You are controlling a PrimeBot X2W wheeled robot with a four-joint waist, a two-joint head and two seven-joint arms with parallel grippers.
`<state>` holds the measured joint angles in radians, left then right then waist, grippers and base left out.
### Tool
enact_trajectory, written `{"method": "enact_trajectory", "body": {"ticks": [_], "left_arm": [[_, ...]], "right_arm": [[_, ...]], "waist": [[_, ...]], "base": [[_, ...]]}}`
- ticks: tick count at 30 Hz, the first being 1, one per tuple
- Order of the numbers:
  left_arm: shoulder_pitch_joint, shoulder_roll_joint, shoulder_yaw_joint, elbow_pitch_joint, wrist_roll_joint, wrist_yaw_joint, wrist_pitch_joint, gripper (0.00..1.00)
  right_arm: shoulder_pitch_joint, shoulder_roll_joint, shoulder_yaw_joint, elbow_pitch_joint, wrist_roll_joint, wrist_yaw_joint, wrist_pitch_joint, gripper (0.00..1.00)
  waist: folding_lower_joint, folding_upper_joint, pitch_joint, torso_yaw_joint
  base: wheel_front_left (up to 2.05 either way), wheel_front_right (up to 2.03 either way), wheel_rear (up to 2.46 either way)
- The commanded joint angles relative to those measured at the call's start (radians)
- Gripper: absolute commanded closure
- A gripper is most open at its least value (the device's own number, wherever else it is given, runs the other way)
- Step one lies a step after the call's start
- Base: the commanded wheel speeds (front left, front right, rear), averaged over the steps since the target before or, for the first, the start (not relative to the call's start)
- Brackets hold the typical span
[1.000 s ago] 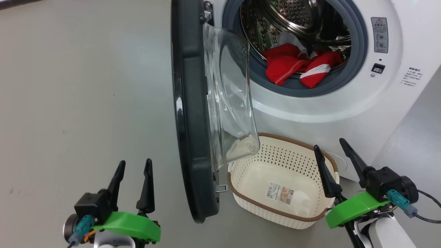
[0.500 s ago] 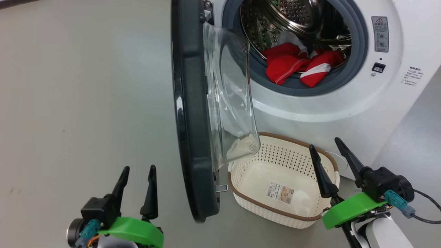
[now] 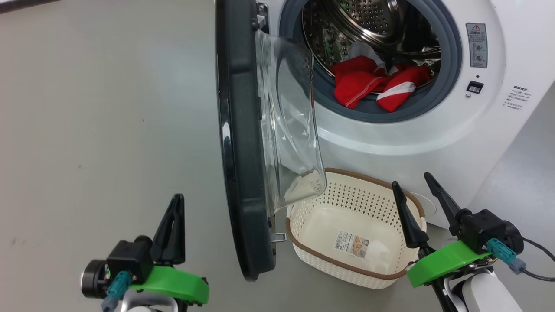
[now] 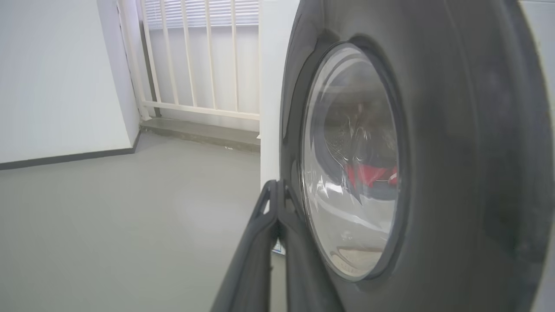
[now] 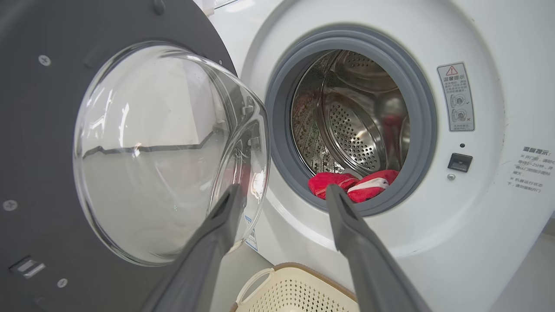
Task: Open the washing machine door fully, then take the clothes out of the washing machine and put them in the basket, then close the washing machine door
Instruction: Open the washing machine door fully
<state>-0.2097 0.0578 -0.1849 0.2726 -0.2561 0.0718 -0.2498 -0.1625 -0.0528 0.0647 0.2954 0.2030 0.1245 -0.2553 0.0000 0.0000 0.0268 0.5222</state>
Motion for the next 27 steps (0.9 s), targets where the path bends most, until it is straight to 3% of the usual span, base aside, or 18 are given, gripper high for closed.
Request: {"method": "enact_trajectory", "body": {"ticks": [1,15,27], "left_arm": [[-0.046,0.03,0.026,-0.042,0.021,0.01,-0.012,1.0],[-0.146,0.08,-0.026,-0.318,0.144,0.063,0.044,1.0],[-0.157,0.044,-0.173,-0.481,0.144,0.015,0.149,1.0]], "right_arm": [[0.0,0.003,0.015,-0.021,0.015,0.006,-0.006,0.0],[-0.011,0.003,0.006,-0.009,0.002,0.006,-0.006,0.0],[-0.024,0.003,0.011,-0.004,-0.002,0.006,-0.006,0.0]], "waist": [[0.0,0.0,0.001,0.0],[0.0,0.0,0.006,-0.012],[0.0,0.0,0.031,-0.03]], "base": [[0.0,0.0,0.0],[0.0,0.0,0.0],[0.0,0.0,0.0]]}}
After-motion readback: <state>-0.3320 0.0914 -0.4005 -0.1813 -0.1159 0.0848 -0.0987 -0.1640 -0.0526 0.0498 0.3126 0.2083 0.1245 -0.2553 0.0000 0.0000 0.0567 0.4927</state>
